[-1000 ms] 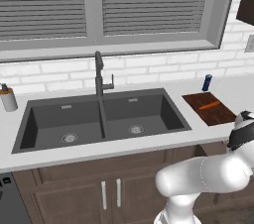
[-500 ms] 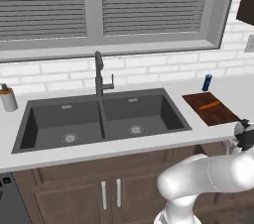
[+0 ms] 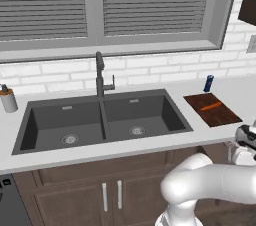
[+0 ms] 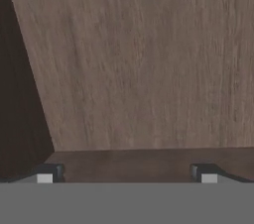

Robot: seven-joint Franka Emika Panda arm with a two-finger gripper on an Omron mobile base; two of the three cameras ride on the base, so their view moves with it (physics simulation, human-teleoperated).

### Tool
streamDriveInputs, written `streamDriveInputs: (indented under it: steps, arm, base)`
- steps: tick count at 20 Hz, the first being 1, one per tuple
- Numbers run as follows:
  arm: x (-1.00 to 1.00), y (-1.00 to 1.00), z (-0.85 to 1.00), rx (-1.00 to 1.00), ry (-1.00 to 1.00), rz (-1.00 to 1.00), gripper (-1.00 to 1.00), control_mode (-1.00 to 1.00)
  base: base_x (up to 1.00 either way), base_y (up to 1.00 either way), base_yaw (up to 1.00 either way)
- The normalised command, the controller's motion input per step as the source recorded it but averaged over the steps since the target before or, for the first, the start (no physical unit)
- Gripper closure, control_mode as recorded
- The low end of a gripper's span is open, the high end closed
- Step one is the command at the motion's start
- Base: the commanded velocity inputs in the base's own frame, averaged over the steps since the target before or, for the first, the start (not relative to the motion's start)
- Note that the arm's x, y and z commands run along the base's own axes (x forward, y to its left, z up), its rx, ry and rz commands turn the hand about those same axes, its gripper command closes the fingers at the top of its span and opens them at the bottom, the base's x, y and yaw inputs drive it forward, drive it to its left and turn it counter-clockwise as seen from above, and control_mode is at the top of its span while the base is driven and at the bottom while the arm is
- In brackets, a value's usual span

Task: Place the appropriate cutting tool for cutting the carrot skin on the cutting board.

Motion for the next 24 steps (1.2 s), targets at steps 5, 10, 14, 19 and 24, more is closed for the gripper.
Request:
streamDriveInputs:
  steps: [5, 10, 14, 19, 24]
  arm:
    - [-0.18, 0.0, -0.25, 0.01, 0.16, 0.0, -1.0, -1.0]
    - [-0.64, 0.0, -0.12, 0.04, 0.05, 0.0, -1.0, -1.0]
    - [-0.96, 0.0, 0.0, 0.05, 0.0, 0.0, -1.0, -1.0]
    - [-1.0, 0.0, 0.16, 0.03, 0.01, 0.0, -1.0, -1.0]
    - [-0.9, 0.0, 0.27, 0.0, 0.04, 0.0, -1.0, -1.0]
  base:
    - [0.0, 0.0, 0.0]
    - [0.0, 0.0, 0.0]
    - [0.0, 0.0, 0.0]
    - [0.0, 0.0, 0.0]
    - [0.0, 0.0, 0.0]
